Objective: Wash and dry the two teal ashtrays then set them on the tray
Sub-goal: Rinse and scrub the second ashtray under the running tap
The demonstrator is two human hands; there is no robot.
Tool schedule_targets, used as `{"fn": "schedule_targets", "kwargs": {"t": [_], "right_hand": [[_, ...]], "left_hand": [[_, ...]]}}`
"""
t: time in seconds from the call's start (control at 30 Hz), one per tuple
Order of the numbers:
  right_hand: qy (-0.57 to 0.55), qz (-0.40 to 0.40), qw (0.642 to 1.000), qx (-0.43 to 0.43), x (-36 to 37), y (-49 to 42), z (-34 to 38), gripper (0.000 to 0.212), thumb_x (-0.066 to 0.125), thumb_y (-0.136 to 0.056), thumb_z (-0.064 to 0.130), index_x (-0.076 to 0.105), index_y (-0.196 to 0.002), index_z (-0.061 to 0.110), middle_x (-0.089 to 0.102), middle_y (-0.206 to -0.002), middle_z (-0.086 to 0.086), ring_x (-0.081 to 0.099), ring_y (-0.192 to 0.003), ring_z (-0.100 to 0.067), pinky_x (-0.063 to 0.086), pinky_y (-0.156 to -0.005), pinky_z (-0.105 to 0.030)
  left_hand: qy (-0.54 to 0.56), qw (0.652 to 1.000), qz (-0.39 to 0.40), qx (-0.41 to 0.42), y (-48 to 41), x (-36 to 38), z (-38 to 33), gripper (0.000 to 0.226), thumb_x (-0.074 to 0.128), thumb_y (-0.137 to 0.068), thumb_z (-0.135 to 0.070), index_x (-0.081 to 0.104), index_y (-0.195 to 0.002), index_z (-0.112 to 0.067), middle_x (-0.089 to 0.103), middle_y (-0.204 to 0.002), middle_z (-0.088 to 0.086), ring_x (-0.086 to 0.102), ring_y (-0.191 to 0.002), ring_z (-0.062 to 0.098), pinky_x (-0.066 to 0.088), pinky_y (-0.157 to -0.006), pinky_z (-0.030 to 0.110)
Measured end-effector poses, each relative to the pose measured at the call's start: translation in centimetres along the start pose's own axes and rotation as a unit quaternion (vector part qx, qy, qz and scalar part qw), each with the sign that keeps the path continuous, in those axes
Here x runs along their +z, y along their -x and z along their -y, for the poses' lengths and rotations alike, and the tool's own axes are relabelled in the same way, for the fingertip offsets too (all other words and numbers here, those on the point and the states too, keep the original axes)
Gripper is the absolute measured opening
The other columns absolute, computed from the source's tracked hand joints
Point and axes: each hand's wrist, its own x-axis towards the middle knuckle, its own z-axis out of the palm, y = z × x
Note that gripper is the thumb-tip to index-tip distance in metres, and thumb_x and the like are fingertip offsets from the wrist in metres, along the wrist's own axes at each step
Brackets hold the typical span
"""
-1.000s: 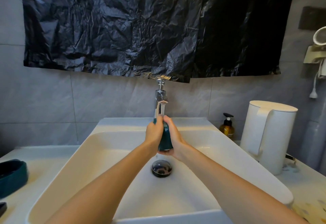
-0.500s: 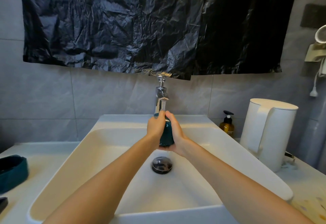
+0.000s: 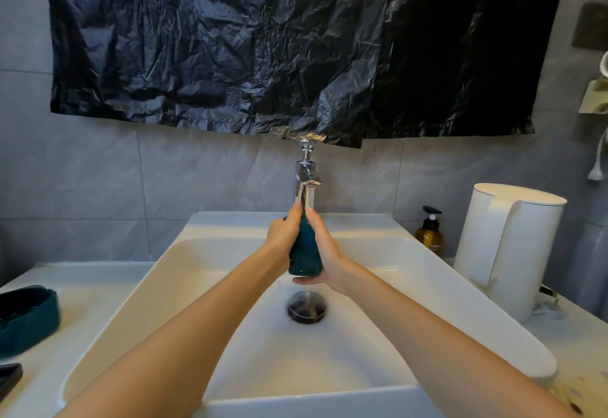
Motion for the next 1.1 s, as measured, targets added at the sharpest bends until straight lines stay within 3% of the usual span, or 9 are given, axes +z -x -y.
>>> {"fn": "schedule_targets", "kwargs": {"t": [0.13,0.23,0.37,0.5,0.6,0.67,0.83,0.97,1.1], "right_hand": [[-0.151,0.026,0.985,0.084,-1.1,-0.1,0.8,0.059,0.055,-0.076,0.071,0.065,-0.099,0.017,0.065,-0.104,-0.013,0.058,-0.102,-0.028,0.047,-0.095,-0.047],[-0.154,0.023,0.984,0.093,-2.3,-0.2,0.9,0.057,0.058,-0.074,0.068,0.065,-0.095,0.015,0.065,-0.097,-0.013,0.059,-0.095,-0.028,0.047,-0.093,-0.044],[-0.106,-0.029,0.993,0.046,-1.6,-1.3,0.3,0.048,0.053,-0.075,0.061,0.065,-0.089,0.017,0.066,-0.088,-0.01,0.06,-0.089,-0.023,0.049,-0.091,-0.04],[-0.098,-0.034,0.995,0.007,-0.7,-2.6,0.1,0.057,0.054,-0.056,0.062,0.065,-0.096,0.022,0.065,-0.09,-0.01,0.061,-0.089,-0.024,0.051,-0.074,-0.037],[-0.03,-0.056,0.996,-0.063,-0.5,-2.7,-0.3,0.047,0.047,-0.076,0.055,0.059,-0.11,0.025,0.066,-0.102,-0.01,0.062,-0.091,-0.024,0.052,-0.079,-0.038],[-0.03,-0.06,0.995,-0.071,-0.3,-2.5,-0.3,0.046,0.046,-0.079,0.055,0.06,-0.11,0.025,0.067,-0.101,-0.008,0.063,-0.09,-0.023,0.052,-0.076,-0.035],[-0.117,-0.048,0.992,0.007,-0.7,-1.7,0.4,0.033,0.053,-0.066,0.055,0.059,-0.072,0.023,0.058,-0.071,-0.002,0.055,-0.077,-0.021,0.043,-0.065,-0.029],[-0.078,-0.056,0.995,-0.024,-0.2,-2.9,-0.1,0.054,0.054,-0.051,0.061,0.063,-0.089,0.023,0.063,-0.086,-0.01,0.061,-0.089,-0.029,0.049,-0.074,-0.039],[0.049,-0.054,0.984,-0.163,0.2,-2.1,-0.5,0.043,0.044,-0.075,0.059,0.056,-0.107,0.033,0.061,-0.103,-0.005,0.059,-0.098,-0.025,0.05,-0.085,-0.042]], "left_hand": [[-0.102,0.991,0.008,0.085,0.9,0.9,0.8,0.042,0.042,-0.095,-0.052,0.058,-0.099,-0.014,0.062,-0.091,0.008,0.058,-0.079,0.018,0.046,-0.062,0.028],[-0.165,0.976,0.057,0.128,1.2,1.0,1.5,0.032,0.044,-0.096,-0.048,0.057,-0.09,-0.019,0.062,-0.091,0.006,0.06,-0.08,0.016,0.049,-0.062,0.024],[-0.108,0.986,0.01,0.126,1.6,1.7,2.0,0.032,0.044,-0.098,-0.041,0.058,-0.099,-0.012,0.063,-0.089,0.008,0.061,-0.082,0.02,0.045,-0.059,0.023],[-0.022,0.997,-0.037,0.07,1.6,2.6,1.3,0.029,0.046,-0.098,-0.035,0.059,-0.089,-0.012,0.061,-0.079,0.007,0.06,-0.077,0.021,0.044,-0.059,0.027],[0.007,0.997,-0.079,0.02,0.4,2.0,0.7,0.035,0.046,-0.096,-0.039,0.062,-0.101,-0.009,0.066,-0.092,0.01,0.06,-0.079,0.021,0.047,-0.067,0.031],[-0.042,0.992,-0.102,0.062,0.2,2.0,1.1,0.037,0.044,-0.097,-0.042,0.062,-0.094,-0.009,0.065,-0.085,0.009,0.06,-0.076,0.021,0.046,-0.065,0.03],[-0.159,0.96,-0.091,0.213,1.0,2.4,2.9,0.029,0.046,-0.097,-0.041,0.058,-0.092,-0.015,0.063,-0.081,0.0,0.061,-0.079,0.018,0.046,-0.068,0.028],[-0.107,0.985,-0.077,0.114,0.1,2.3,1.9,0.035,0.039,-0.098,-0.034,0.062,-0.09,-0.008,0.064,-0.087,0.012,0.06,-0.08,0.024,0.047,-0.07,0.03],[0.042,0.998,-0.007,-0.055,0.0,0.5,-0.2,0.028,0.05,-0.09,-0.037,0.064,-0.099,-0.015,0.065,-0.091,0.008,0.06,-0.081,0.022,0.047,-0.066,0.03]]}}
